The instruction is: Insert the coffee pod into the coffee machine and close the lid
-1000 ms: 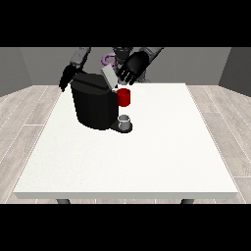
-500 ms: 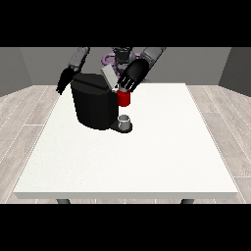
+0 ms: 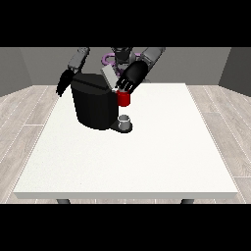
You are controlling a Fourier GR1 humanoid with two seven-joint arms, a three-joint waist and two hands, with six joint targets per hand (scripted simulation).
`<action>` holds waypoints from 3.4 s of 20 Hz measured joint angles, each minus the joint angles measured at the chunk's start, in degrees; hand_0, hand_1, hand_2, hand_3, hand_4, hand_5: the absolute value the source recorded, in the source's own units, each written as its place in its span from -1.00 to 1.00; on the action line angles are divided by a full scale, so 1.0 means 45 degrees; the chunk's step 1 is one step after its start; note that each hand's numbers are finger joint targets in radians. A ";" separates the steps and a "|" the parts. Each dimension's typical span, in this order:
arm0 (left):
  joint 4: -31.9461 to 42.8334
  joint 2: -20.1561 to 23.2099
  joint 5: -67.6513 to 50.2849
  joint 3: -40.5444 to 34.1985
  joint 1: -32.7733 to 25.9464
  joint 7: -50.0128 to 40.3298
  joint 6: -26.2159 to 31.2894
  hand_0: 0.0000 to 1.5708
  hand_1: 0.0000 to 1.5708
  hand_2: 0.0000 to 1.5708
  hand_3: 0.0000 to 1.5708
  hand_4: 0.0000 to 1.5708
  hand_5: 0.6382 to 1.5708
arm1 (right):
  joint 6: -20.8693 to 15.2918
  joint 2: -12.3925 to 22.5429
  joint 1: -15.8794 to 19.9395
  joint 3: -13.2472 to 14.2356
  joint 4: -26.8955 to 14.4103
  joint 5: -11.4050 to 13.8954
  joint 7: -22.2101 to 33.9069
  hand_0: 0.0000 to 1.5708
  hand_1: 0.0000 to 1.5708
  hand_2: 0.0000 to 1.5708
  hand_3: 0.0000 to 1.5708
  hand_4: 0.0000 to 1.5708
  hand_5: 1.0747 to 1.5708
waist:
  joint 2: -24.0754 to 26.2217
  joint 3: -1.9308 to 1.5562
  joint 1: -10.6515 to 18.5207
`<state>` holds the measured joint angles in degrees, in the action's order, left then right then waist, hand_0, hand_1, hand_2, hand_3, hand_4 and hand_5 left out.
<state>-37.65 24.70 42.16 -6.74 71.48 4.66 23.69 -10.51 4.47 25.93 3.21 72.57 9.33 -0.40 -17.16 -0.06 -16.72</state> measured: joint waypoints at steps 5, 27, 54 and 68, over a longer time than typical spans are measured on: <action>-0.0008 0.0002 0.0053 0.0017 0.0228 0.0023 0.0065 0.53 0.53 0.59 0.53 -0.53 1.00 | 0.0022 0.0088 -0.0016 0.0161 -0.0313 -0.0061 -0.0230 -1.00 -1.00 -1.00 -1.00 -1.00 1.00 | -0.0067 0.0006 0.0073; 0.0431 0.0865 0.1325 0.0508 0.0042 0.1323 -0.1313 0.42 0.42 0.45 0.25 -1.00 1.00 | 0.0012 0.0099 0.0258 -0.0061 0.0457 0.0062 0.0515 -1.00 -1.00 -1.00 -1.00 -1.00 1.00 | -0.0456 -0.0007 -0.0422; 0.0283 0.1395 0.2094 0.0442 0.0530 0.2615 -0.2672 -1.00 -1.00 -0.21 -0.38 -1.00 1.00 | -0.0171 0.0192 0.0535 -0.0042 0.0339 0.0312 0.0294 -1.00 -1.00 -1.00 -1.00 -0.78 1.00 | -0.1234 -0.0020 -0.0538; 0.0192 0.0649 0.2343 0.0620 0.0146 0.2284 -0.2661 -1.00 -1.00 -1.00 -1.00 -1.00 1.00 | -0.0246 0.0412 0.0419 0.0646 -0.0743 0.0021 0.0166 -1.00 -1.00 -1.00 -1.00 -1.00 1.00 | -0.0324 -0.0014 0.0468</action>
<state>-36.78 27.62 52.70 -3.95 72.14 14.94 11.71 -11.62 6.32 27.82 6.12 69.23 9.43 0.34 -18.61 -0.12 -14.61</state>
